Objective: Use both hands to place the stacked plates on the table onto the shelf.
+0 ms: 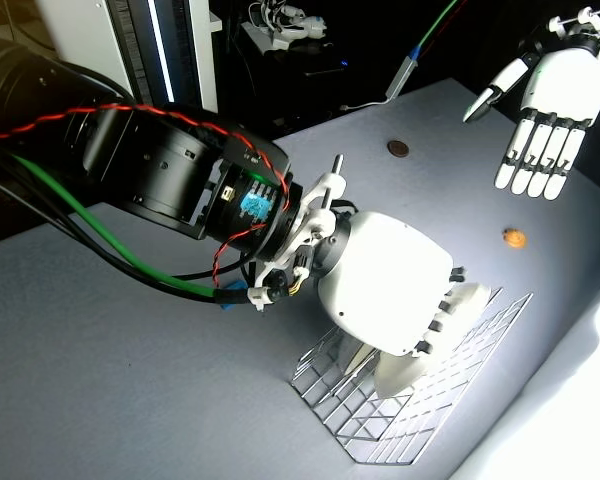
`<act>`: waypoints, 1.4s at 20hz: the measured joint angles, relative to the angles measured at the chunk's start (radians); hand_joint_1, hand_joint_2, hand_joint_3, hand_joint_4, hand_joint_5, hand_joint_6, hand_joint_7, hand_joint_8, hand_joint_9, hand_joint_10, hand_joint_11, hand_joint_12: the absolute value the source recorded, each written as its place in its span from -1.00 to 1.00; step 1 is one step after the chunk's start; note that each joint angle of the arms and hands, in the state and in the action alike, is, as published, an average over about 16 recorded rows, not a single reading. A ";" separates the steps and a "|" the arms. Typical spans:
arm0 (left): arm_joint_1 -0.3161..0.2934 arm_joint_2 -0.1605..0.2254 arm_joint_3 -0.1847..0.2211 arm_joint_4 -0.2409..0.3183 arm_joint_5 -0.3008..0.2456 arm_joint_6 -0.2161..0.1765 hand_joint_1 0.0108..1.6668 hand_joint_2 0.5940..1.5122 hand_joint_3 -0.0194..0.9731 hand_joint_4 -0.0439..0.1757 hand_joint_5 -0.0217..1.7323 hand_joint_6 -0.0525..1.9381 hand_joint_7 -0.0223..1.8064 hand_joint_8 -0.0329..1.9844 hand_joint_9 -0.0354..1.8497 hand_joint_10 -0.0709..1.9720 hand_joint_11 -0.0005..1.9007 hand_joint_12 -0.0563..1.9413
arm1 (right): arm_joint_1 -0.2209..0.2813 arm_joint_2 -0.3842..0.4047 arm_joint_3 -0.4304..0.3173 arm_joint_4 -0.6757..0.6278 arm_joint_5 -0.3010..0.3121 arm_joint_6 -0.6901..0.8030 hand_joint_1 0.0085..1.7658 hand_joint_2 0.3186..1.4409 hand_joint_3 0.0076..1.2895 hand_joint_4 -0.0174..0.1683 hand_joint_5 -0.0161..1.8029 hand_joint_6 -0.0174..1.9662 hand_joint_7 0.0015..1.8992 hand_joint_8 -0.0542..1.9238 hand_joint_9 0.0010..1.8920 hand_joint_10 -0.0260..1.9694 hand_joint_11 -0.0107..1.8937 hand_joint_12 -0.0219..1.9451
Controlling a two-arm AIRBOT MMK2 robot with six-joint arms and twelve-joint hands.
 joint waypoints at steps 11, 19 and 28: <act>0.000 0.000 -0.008 0.000 0.000 0.005 -0.99 0.21 -0.93 -0.55 -0.87 -0.94 -0.89 -0.97 -0.89 -0.92 -0.97 -0.93 | -0.008 0.004 0.001 0.002 0.013 0.007 0.32 0.20 -1.00 -0.78 0.06 -0.57 0.09 -0.69 0.17 -0.95 -0.25 0.08; 0.005 0.000 -0.019 -0.001 0.000 0.014 -0.99 0.21 -0.93 -0.56 -0.87 -0.94 -0.89 -0.97 -0.89 -0.92 -0.97 -0.92 | 0.062 0.061 -0.038 -0.003 -0.010 -0.003 0.22 0.21 -1.00 -0.82 0.05 -0.95 0.06 -0.93 0.07 -0.95 -0.34 0.08; 0.043 0.000 -0.086 -0.016 -0.044 0.033 -0.99 0.22 -0.93 -0.56 -0.87 -0.94 -0.88 -0.97 -0.89 -0.92 -0.97 -0.90 | 0.148 0.267 -0.192 -0.072 -0.031 -0.036 0.18 0.23 -1.00 -0.82 0.01 -0.95 0.01 -0.93 0.00 -0.95 -0.42 0.07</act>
